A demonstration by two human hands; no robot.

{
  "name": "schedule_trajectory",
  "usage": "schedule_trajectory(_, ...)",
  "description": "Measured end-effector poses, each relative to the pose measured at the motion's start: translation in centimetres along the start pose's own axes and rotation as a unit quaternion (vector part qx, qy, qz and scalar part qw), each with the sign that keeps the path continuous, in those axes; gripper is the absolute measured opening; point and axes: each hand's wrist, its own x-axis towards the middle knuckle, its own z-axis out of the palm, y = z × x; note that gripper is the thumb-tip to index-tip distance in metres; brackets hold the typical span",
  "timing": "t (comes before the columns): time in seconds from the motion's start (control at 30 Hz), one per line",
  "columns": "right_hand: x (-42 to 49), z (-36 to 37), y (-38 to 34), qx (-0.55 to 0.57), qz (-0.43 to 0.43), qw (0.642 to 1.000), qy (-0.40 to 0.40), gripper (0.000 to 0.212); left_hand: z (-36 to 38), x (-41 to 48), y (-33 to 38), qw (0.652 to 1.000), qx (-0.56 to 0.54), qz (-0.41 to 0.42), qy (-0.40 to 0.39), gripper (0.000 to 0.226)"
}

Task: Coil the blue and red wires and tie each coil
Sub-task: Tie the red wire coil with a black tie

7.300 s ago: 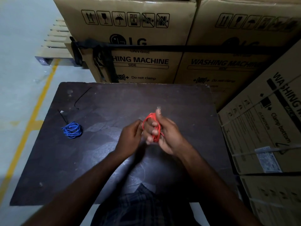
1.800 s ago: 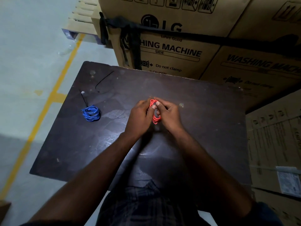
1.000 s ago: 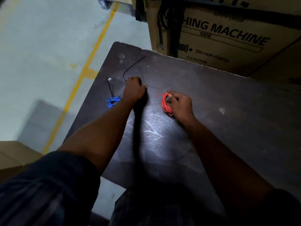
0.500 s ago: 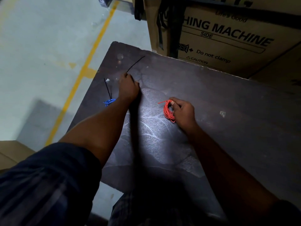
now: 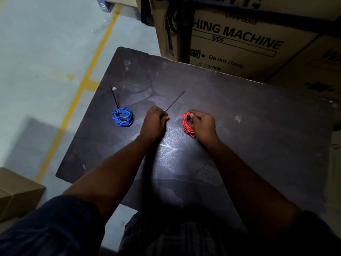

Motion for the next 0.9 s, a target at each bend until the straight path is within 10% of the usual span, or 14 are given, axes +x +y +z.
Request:
schedule_trajectory(0.57, -5.7, -4.2, -0.5, -0.051, -0.019, 0.996, 0.064, 0.018, -0.5, -6.9, 1.9, 0.996, -0.02, -0.065, -0.051, 0.014)
schedule_trajectory(0.9, -5.4, -6.1, -3.7, -0.067, -0.069, 0.984, 0.148, 0.024, -4.7, -10.7, 10.4, 0.953, -0.286, -0.1, -0.005, 0.011)
